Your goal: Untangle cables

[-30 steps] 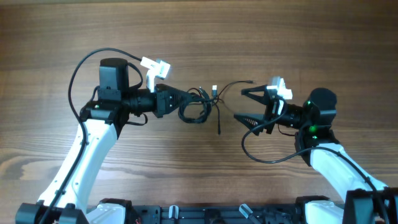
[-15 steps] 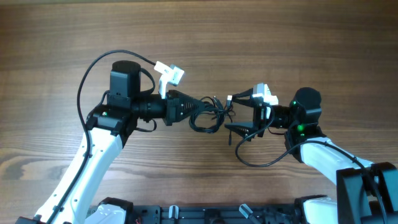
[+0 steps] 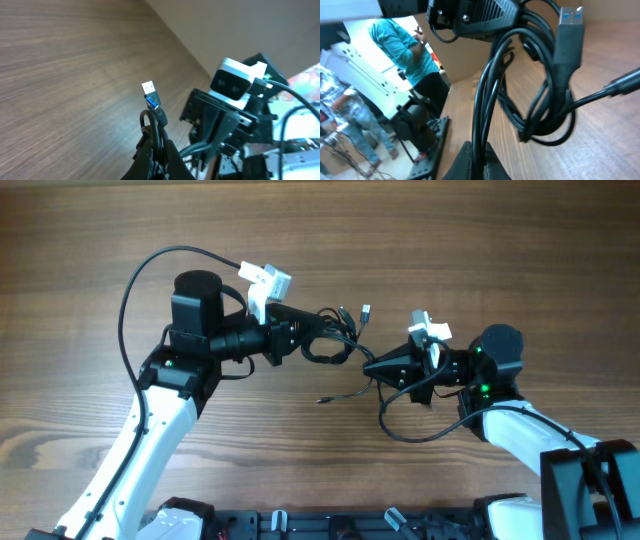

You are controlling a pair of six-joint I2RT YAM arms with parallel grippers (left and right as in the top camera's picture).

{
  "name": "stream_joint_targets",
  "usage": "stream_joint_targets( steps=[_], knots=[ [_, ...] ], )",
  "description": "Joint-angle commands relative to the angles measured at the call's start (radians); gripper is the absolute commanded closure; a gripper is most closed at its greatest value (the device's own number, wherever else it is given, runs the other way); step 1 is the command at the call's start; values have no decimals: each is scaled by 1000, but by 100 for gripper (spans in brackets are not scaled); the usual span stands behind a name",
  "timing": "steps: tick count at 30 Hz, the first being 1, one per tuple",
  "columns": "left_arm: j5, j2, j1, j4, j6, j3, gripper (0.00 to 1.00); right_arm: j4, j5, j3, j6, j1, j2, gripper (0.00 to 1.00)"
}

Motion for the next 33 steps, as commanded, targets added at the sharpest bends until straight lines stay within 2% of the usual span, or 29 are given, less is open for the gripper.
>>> stream_joint_targets(
  steps=[1, 4, 8, 10, 14, 19, 26, 30, 33],
  knots=[
    [-76, -18, 1, 14, -2, 8, 96, 12, -12, 5, 188, 4, 10, 96],
    [-50, -18, 0, 26, -2, 8, 96, 12, 25, 5, 264, 7, 10, 96],
    [105, -18, -5, 123, 3, 8, 96, 12, 122, 5, 336, 68, 10, 96],
    [105, -16, -23, 125, 7, 8, 96, 42, 225, 5, 432, 140, 10, 96],
    [105, -16, -25, 125, 7, 8, 96, 98, 351, 5, 532, 216, 10, 96],
    [105, -16, -53, 119, 63, 8, 96, 113, 504, 5, 584, 286, 10, 96],
    [105, -16, -103, 61, 64, 8, 96, 121, 699, 5, 686, 286, 10, 96],
    [105, -16, -135, 61, 104, 8, 96, 115, 777, 5, 696, 286, 10, 95],
    [106, -16, -135, 61, 104, 8, 96, 95, 872, 5, 777, 286, 10, 94]
  ],
)
